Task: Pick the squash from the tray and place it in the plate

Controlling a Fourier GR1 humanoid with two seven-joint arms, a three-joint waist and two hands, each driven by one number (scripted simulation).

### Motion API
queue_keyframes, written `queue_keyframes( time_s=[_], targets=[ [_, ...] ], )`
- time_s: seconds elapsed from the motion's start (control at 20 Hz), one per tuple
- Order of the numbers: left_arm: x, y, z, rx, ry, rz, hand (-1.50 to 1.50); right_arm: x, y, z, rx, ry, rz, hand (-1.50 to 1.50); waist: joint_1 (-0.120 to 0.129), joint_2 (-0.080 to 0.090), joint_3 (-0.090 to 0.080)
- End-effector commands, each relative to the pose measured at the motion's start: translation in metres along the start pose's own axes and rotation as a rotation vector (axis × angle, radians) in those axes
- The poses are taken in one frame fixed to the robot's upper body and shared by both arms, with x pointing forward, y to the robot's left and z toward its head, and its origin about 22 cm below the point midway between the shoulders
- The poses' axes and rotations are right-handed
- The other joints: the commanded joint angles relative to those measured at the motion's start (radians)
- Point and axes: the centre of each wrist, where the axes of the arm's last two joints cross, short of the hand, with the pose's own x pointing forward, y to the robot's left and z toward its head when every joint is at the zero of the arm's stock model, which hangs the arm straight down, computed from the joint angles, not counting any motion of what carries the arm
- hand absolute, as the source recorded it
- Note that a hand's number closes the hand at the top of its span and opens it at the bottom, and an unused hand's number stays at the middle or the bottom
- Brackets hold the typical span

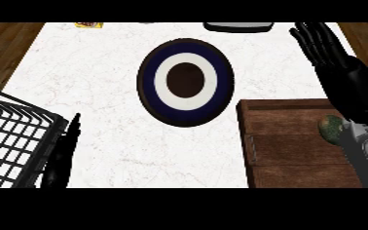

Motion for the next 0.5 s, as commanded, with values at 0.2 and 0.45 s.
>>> queue_keyframes(
  time_s=[0.2, 0.45],
  targets=[
    [0.129, 0.018, -0.022, -0.112, -0.513, 0.080, 0.00, -0.027, 0.043, 0.007, 0.235, 0.098, -0.120, 1.50, -0.017, 0.008, 0.011],
    [0.139, 0.017, -0.021, -0.173, -0.573, 0.129, 0.00, -0.050, 0.004, 0.055, 0.186, 0.403, 0.579, 1.50, -0.048, 0.009, 0.009]
  ],
)
